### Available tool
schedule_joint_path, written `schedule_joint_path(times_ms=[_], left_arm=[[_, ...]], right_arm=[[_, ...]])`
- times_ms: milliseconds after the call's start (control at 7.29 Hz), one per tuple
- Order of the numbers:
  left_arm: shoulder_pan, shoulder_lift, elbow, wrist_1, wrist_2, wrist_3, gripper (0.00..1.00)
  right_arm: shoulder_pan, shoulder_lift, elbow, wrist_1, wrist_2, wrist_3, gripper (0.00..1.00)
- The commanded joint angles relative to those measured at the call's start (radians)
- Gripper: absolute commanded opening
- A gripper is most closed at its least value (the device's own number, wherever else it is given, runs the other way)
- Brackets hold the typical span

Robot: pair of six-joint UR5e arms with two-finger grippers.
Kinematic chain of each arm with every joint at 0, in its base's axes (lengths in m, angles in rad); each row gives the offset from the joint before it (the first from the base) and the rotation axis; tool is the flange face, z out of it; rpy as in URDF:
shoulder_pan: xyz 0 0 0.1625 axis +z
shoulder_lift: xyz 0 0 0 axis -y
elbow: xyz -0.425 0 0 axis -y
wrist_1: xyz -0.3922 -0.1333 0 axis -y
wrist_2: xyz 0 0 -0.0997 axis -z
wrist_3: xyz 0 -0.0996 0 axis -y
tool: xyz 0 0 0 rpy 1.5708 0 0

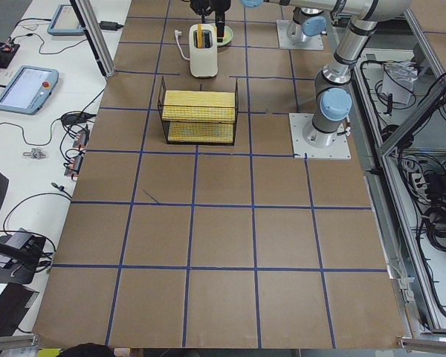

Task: Press toaster with right arm
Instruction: 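Press the toaster lever down with the closed right gripper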

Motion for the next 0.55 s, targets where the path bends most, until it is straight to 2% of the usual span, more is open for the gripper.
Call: schedule_joint_path(times_ms=[0, 412], left_arm=[[0.0, 0.0, 0.0, 0.0, 0.0, 0.0, 1.0], [0.0, 0.0, 0.0, 0.0, 0.0, 0.0, 1.0]], right_arm=[[-0.004, 0.003, 0.004, -0.007, -0.001, -0.027, 0.04], [-0.002, 0.008, 0.004, -0.009, 0.004, -0.058, 0.04]])
